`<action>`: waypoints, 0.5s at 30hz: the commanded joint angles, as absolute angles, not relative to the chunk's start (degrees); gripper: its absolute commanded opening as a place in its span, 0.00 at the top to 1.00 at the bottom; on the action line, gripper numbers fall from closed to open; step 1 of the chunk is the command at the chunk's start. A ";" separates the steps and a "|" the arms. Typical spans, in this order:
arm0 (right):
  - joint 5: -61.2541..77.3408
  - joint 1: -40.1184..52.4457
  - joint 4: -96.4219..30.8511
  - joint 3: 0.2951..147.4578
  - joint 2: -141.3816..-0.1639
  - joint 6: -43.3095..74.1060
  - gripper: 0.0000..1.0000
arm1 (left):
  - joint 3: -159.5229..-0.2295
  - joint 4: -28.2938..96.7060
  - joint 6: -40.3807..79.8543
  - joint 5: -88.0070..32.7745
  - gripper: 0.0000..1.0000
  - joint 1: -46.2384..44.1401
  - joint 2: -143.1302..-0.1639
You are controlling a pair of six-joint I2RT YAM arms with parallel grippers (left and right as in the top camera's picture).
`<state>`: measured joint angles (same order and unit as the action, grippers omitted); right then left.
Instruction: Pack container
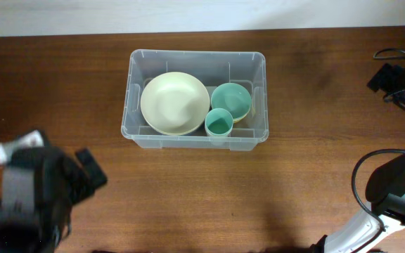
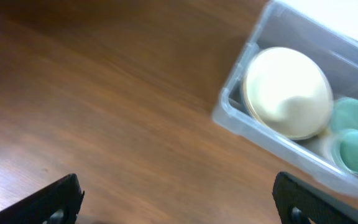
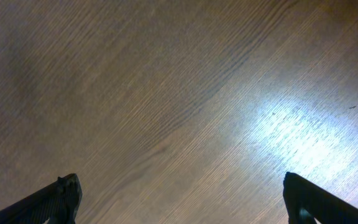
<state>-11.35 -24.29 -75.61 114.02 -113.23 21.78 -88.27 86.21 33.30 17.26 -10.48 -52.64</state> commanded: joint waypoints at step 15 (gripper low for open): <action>-12.29 -24.40 -75.61 113.67 -113.78 21.41 0.01 | -79.55 81.84 21.43 10.68 0.00 -10.76 -39.83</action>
<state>-11.38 -24.29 -75.59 114.02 -113.23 21.80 -82.32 87.07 31.75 8.58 -10.50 -39.88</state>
